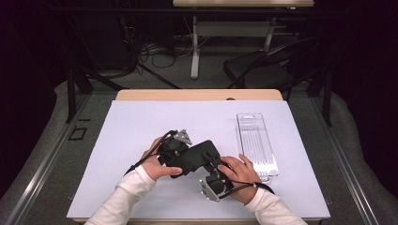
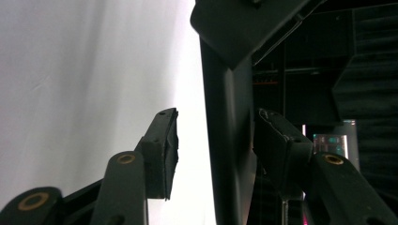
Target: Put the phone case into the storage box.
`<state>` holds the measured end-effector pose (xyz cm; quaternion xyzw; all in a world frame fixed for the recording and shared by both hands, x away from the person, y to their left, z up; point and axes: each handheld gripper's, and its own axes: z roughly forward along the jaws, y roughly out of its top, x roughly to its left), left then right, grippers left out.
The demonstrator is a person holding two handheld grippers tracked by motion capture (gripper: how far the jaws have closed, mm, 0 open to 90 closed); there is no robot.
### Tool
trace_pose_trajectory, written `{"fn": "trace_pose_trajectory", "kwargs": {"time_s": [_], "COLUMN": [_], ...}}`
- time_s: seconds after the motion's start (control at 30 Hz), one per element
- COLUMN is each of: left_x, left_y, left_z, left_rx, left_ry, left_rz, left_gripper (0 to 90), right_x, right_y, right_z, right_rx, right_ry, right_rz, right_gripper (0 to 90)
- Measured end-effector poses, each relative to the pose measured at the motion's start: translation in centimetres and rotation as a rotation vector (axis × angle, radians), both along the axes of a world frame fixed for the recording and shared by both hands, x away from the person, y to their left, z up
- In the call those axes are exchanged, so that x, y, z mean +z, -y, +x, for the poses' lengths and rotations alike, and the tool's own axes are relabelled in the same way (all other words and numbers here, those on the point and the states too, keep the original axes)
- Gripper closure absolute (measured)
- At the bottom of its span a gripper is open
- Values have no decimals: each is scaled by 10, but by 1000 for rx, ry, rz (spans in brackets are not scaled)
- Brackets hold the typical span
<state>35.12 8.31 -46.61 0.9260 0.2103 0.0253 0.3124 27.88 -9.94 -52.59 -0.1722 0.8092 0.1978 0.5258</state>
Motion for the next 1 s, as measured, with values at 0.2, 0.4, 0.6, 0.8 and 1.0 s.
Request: {"fn": "trace_pose_trajectory", "kwargs": {"time_s": [0.2,0.4,0.6,0.8,1.0], "left_x": [0,-1,-2,-3,-3], "left_y": [3,6,9,10,12], "left_z": [-2,-4,-5,-6,-7], "left_rx": [-11,-21,-25,-28,-34], "left_ry": [-3,-5,-11,-19,-27], "left_rz": [1,9,9,3,-4], "left_gripper": [149,148,148,148,149], "right_x": [-4,-8,-12,-14,-16], "right_y": [-1,-1,-1,0,0], "right_z": [0,1,0,1,2], "right_rx": [0,-9,-5,-19,-20], "right_ry": [53,79,108,133,147], "right_rz": [-5,5,19,17,27], "right_gripper": [549,604,646,676,705]}}
